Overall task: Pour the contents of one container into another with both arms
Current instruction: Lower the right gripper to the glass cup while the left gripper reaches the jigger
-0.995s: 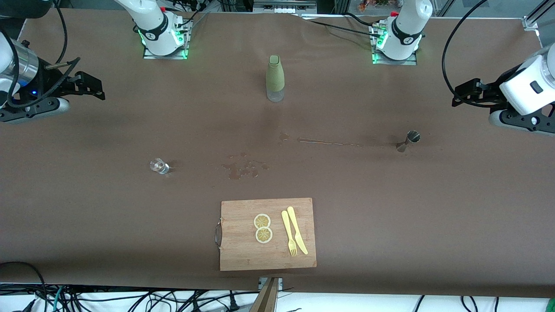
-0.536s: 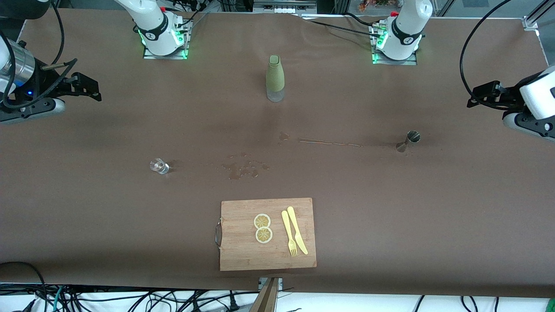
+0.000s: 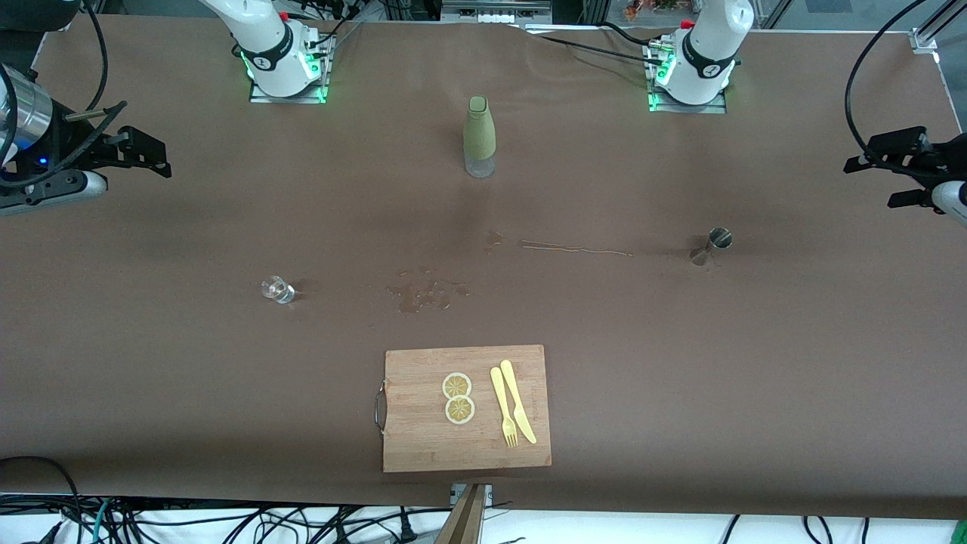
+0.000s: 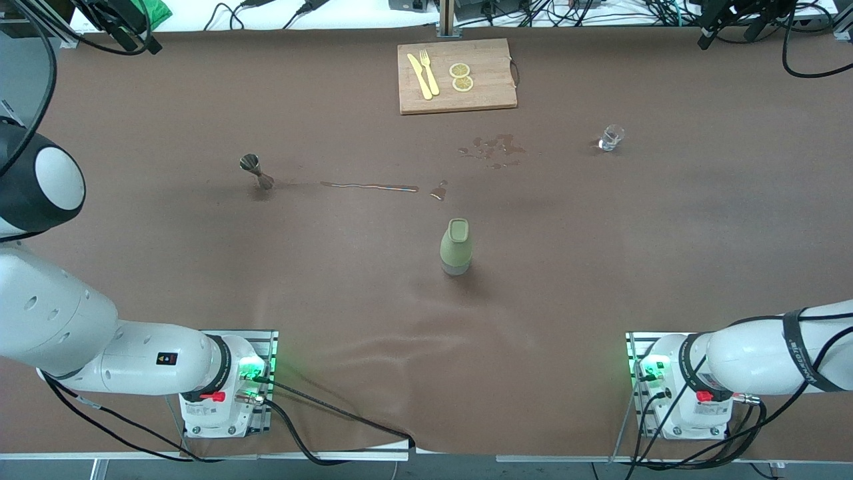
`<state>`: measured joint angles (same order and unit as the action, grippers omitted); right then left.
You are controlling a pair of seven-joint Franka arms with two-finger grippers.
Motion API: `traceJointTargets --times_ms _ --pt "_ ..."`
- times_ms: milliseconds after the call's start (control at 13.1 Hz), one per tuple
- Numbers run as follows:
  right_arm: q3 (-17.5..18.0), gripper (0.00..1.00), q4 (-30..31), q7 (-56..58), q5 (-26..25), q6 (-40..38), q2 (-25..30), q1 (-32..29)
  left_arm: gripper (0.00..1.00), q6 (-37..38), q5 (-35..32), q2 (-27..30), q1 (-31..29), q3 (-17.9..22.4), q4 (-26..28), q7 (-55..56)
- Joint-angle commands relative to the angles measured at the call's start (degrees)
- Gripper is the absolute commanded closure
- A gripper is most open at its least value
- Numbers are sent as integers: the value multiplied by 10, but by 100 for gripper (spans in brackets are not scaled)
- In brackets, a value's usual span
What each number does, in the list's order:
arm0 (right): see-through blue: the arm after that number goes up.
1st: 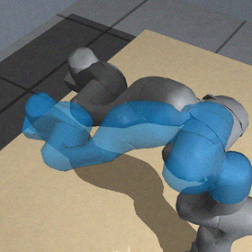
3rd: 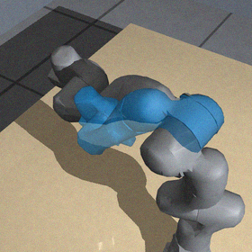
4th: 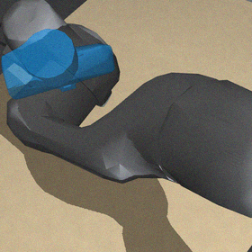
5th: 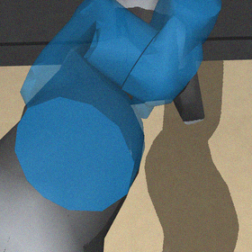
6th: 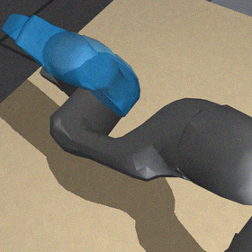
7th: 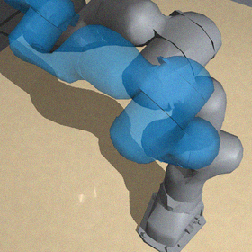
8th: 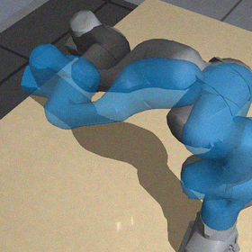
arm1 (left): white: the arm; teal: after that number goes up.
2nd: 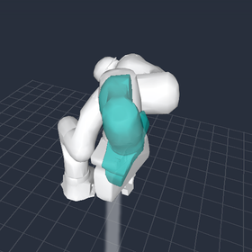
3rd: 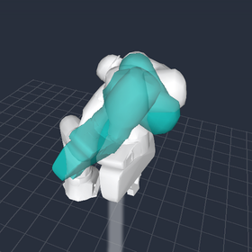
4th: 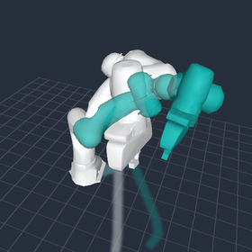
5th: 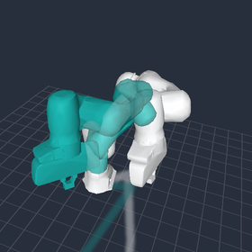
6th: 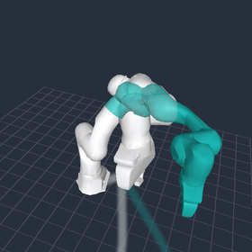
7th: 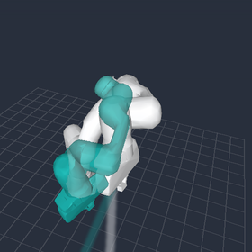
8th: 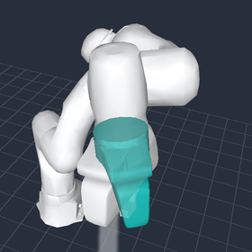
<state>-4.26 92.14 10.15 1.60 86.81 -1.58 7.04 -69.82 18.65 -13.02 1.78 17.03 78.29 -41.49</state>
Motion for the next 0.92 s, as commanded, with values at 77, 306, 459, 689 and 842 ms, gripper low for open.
traceJointTargets --times_ms 77,306,459,689,842 --pt "9 0 1 70 23 -6 6 0 0 18 67 -26 -42 4 13 -145" --pt "8 0 1 277 54 0 0 -4 0 17 102 -35 -70 4 44 -256" --pt "0 0 1 400 110 2 -18 -32 0 18 146 -83 -99 4 46 -344" --pt "-17 0 6 562 147 8 -40 -50 0 19 187 -133 -128 4 61 -466" --pt "-18 0 18 641 175 21 -51 -67 0 18 219 -167 -144 4 93 -545"
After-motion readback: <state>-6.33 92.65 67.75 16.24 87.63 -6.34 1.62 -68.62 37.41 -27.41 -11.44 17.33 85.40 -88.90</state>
